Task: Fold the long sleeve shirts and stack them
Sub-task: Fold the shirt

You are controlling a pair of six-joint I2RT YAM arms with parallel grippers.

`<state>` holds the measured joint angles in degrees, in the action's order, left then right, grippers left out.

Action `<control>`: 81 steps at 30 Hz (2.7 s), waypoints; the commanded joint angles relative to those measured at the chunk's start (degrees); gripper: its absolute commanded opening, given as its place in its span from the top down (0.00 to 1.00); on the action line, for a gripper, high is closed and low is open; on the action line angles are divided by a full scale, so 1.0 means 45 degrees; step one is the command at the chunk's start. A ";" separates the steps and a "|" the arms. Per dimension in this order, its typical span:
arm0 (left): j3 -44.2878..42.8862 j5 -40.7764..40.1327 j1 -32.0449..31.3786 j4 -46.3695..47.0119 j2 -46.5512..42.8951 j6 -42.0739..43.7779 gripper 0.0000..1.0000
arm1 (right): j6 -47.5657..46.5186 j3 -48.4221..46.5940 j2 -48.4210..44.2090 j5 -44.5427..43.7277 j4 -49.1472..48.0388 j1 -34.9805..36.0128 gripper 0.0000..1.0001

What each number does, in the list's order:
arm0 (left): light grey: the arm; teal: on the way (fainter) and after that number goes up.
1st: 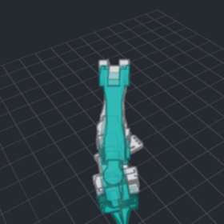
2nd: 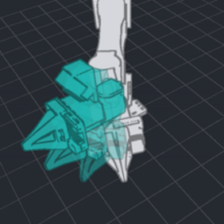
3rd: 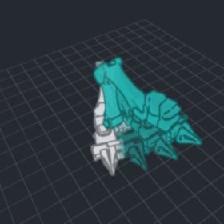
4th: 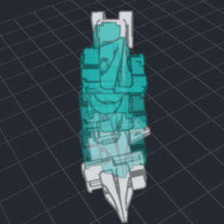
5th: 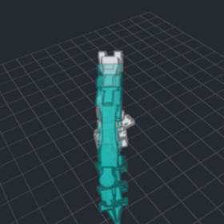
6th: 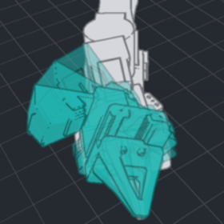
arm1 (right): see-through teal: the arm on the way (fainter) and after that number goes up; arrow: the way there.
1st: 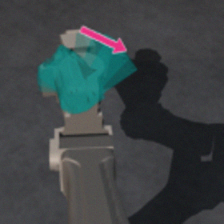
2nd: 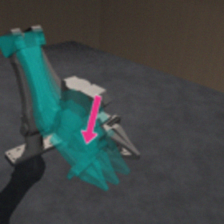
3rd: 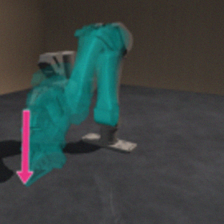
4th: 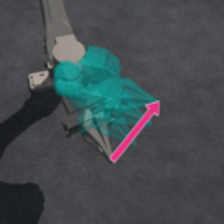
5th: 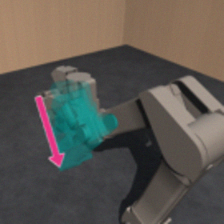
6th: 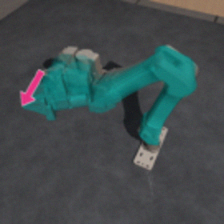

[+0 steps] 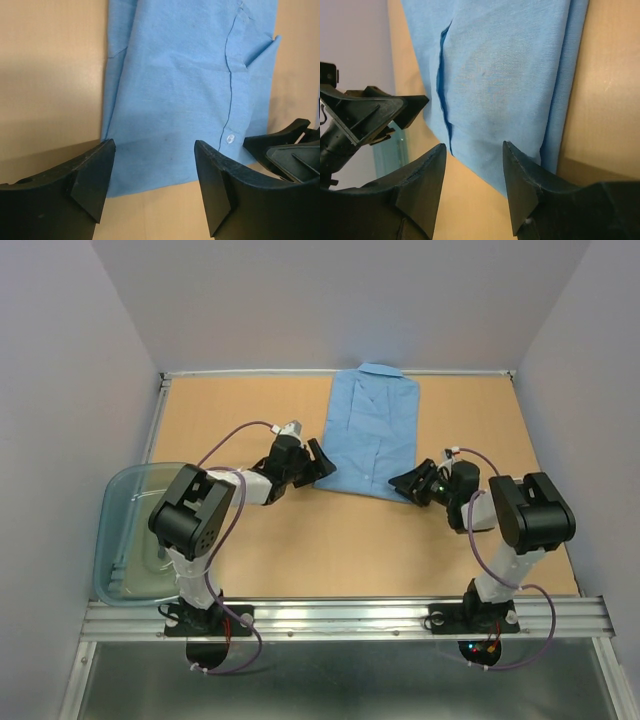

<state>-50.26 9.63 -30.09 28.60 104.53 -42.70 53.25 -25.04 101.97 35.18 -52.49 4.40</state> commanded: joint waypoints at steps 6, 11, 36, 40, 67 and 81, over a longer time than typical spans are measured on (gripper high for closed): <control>0.0737 -0.1084 0.0202 -0.1296 -0.2990 0.0348 0.16 | -0.4151 -0.1776 -0.2872 -0.1485 0.6830 0.0250 0.45; 0.1188 -0.1806 0.0026 -0.2738 -0.4613 0.0231 0.02 | -0.7005 -0.3067 -0.4767 -0.4507 1.0196 0.1792 0.45; 0.3962 -0.3214 -0.0131 -0.5789 -0.9206 -0.2269 0.02 | -1.2440 -0.6526 -0.1939 -1.4086 1.6254 0.7303 0.36; 0.3884 -0.3155 -0.0247 -0.5789 -0.9030 -0.2269 0.02 | -1.2615 -0.6448 -0.1198 -1.3736 1.6235 0.7322 0.37; 0.4079 -0.3643 -0.1244 -0.5516 -0.8891 -0.4963 0.08 | -0.9064 -0.7795 -0.1469 -0.9303 1.6196 0.9157 0.99; 0.4567 -0.3859 -0.1224 -0.2394 -0.6649 -0.5492 0.08 | -0.5253 -0.7991 -0.1450 -0.6959 1.5005 0.9763 0.99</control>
<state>-31.29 -6.96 -35.53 11.51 71.88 -66.32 24.34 -59.61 97.45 0.05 18.98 47.77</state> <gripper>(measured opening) 0.919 0.023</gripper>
